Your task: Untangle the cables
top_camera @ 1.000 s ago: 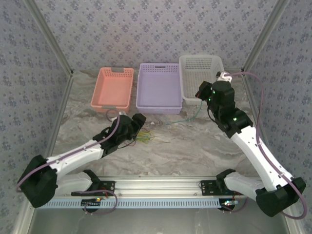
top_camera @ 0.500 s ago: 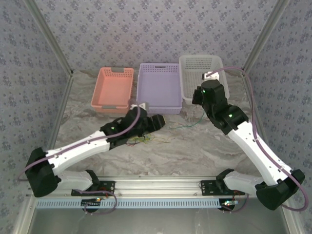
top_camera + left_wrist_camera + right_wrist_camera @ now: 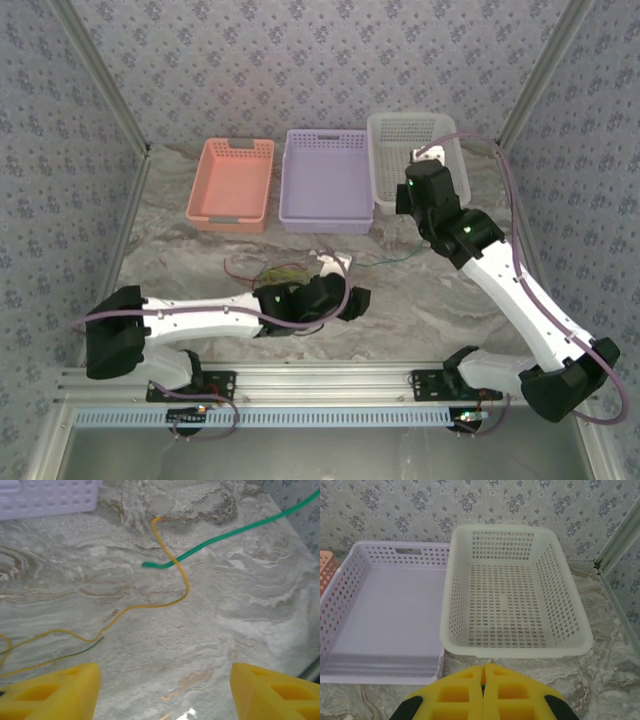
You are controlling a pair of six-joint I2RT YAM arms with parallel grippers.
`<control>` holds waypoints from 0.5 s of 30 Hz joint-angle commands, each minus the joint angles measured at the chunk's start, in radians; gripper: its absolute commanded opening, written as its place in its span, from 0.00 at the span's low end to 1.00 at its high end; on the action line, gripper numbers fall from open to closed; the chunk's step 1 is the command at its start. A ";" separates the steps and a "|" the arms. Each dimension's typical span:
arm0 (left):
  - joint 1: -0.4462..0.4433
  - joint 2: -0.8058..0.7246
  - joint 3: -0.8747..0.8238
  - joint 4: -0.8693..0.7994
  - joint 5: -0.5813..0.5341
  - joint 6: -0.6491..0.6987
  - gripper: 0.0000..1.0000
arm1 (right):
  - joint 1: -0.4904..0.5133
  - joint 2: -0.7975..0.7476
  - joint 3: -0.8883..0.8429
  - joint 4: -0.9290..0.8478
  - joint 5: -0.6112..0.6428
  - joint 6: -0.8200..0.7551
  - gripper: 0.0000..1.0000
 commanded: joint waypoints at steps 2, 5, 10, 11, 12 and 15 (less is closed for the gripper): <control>-0.053 -0.008 -0.060 0.168 -0.170 0.110 0.73 | -0.001 0.017 0.056 -0.075 0.029 0.010 0.00; -0.052 0.069 -0.043 0.188 -0.161 0.180 0.73 | -0.003 0.024 0.076 -0.097 0.026 0.037 0.00; -0.053 0.190 -0.003 0.260 -0.191 0.248 0.78 | -0.002 0.043 0.119 -0.143 0.007 0.066 0.00; -0.053 0.219 0.023 0.254 -0.216 0.263 0.81 | 0.000 0.042 0.122 -0.146 0.004 0.071 0.00; -0.048 0.249 0.052 0.247 -0.236 0.279 0.83 | 0.002 0.039 0.123 -0.150 0.000 0.076 0.00; -0.021 0.324 0.122 0.210 -0.306 0.258 0.85 | 0.008 0.027 0.126 -0.162 -0.006 0.087 0.00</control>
